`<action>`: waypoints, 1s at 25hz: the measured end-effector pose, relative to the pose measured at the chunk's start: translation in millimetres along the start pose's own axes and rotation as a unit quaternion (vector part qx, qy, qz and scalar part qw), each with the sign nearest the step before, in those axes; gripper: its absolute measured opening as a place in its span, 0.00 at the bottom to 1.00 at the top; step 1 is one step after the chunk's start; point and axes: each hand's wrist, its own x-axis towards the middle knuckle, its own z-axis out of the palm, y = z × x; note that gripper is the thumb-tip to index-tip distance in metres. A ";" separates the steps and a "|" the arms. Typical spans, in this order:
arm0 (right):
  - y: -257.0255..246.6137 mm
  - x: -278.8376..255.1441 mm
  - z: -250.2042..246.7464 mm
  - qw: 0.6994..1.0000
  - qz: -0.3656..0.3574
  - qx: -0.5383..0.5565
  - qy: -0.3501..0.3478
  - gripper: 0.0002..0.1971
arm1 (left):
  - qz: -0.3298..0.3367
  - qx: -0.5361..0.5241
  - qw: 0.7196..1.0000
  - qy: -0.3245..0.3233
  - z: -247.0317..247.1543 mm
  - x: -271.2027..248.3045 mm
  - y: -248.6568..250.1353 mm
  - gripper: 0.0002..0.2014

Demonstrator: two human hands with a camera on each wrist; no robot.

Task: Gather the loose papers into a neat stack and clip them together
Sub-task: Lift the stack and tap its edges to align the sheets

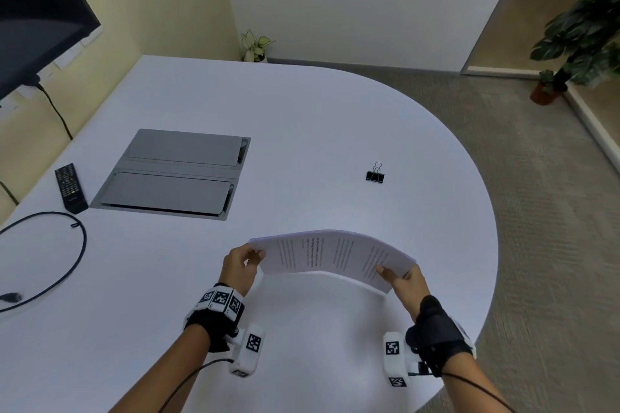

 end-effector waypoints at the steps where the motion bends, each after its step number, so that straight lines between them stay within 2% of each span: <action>1: 2.4 -0.1 -0.3 1.000 -0.004 -0.020 -0.007 0.08 | -0.020 0.005 1.000 -0.018 1.1 -1.0 -3.5 0.11; 4: 8.6 0.9 0.4 0.998 -0.006 -0.058 -0.019 0.12 | -0.074 -0.002 0.996 -0.040 6.6 -1.8 -8.1 0.13; 6: 4.5 1.0 -0.6 0.999 0.005 -0.050 -0.005 0.08 | -0.073 0.006 0.997 -0.034 8.3 0.4 -4.1 0.12; 9: -7.5 -0.4 -5.2 1.000 0.007 -0.007 -0.007 0.11 | -0.081 0.017 0.996 -0.025 4.3 4.5 -2.9 0.11; 14: -26.1 -2.1 -24.4 0.999 0.007 0.051 -0.003 0.12 | -0.129 -0.066 0.987 -0.069 -12.1 -3.4 -6.0 0.12; 17: -22.1 -7.2 -29.1 0.998 0.031 0.059 0.011 0.19 | -0.177 -0.122 0.975 -0.052 -17.4 -13.5 -13.2 0.13; 19: -16.4 -14.1 -20.8 0.994 0.054 0.095 0.002 0.24 | -0.211 -0.182 0.959 -0.045 -14.7 -18.0 -19.6 0.14; 21: -13.9 -21.9 -4.7 0.986 0.076 0.140 -0.042 0.28 | -0.230 -0.232 0.943 -0.056 -7.0 -24.5 -17.5 0.13; 23: -17.7 -29.3 17.3 0.978 0.078 0.173 -0.081 0.24 | -0.242 -0.268 0.930 -0.065 3.8 -30.7 -9.3 0.11; 25: -23.5 -31.9 38.4 0.974 0.059 0.210 -0.062 0.20 | -0.245 -0.291 0.922 -0.075 15.7 -36.3 -2.7 0.09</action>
